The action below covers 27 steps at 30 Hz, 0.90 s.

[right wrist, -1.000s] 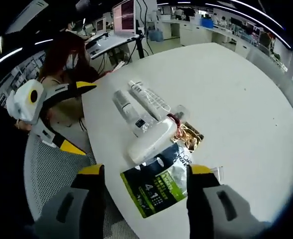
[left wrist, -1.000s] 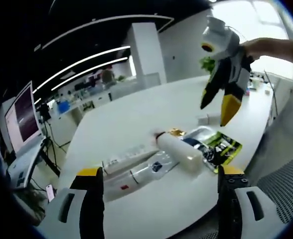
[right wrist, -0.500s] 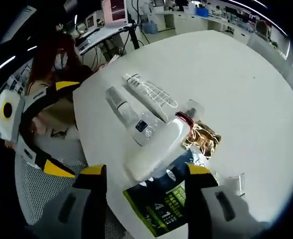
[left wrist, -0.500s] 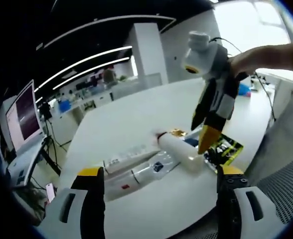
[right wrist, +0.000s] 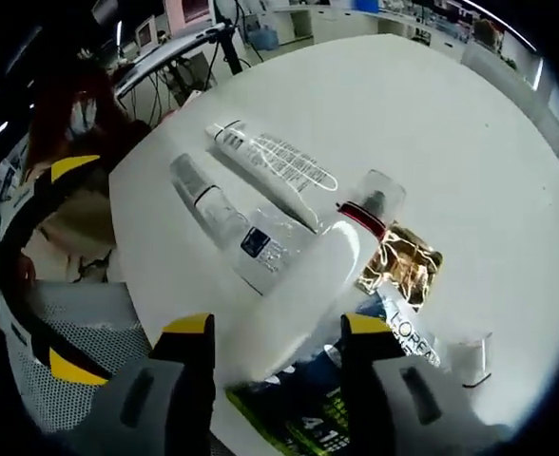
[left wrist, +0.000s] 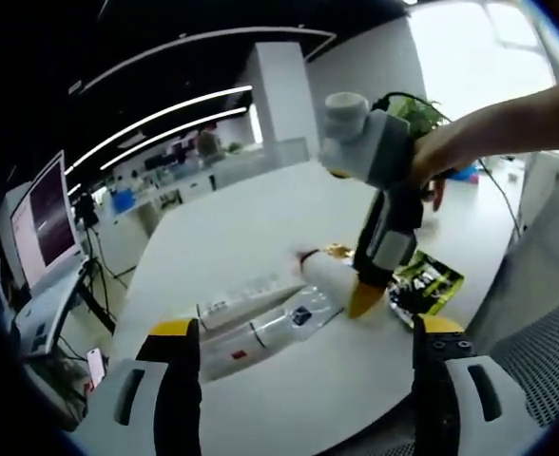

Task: Arrange the skincare products in the storage area until every visible bottle or jar stands upright without overlapping.

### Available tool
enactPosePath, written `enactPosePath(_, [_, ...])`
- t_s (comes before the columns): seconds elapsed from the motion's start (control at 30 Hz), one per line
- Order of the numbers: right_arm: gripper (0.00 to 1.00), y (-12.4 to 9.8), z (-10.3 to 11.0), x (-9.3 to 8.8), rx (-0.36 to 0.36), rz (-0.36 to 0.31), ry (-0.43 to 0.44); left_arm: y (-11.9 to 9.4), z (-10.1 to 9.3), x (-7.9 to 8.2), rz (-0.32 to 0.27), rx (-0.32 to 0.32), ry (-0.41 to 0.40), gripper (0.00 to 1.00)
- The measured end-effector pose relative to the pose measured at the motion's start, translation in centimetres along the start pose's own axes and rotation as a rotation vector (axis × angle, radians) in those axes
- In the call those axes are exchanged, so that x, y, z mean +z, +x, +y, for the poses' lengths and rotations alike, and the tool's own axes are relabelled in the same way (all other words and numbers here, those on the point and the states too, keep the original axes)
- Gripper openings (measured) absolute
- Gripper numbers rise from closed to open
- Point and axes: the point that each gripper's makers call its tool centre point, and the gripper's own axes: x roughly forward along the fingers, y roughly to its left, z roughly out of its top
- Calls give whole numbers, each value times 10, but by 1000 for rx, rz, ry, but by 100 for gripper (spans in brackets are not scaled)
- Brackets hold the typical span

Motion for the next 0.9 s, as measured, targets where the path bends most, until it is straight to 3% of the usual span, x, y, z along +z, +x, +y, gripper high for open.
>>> enactPosePath(0.07, [53,2,-5,1,-37,7,-27,0,-1,0,-1,-5,1,90])
enactPosePath(0.17, [48,6,-5,5,-32,8,-9,0,-1,1,-5,-9,-4,90])
enactPosePath(0.37, [48,13,-7,3,-52,54,-9,0,-1,0,-3,-8,-5,89])
enactPosePath(0.57, [43,7,-10,-1,-24,75,33,-1,-1,0,-3,-7,-2,89])
enactPosePath(0.9, [37,-3,-26,-21,-38,194,-10,0,-3,-1,4,-17,5,88])
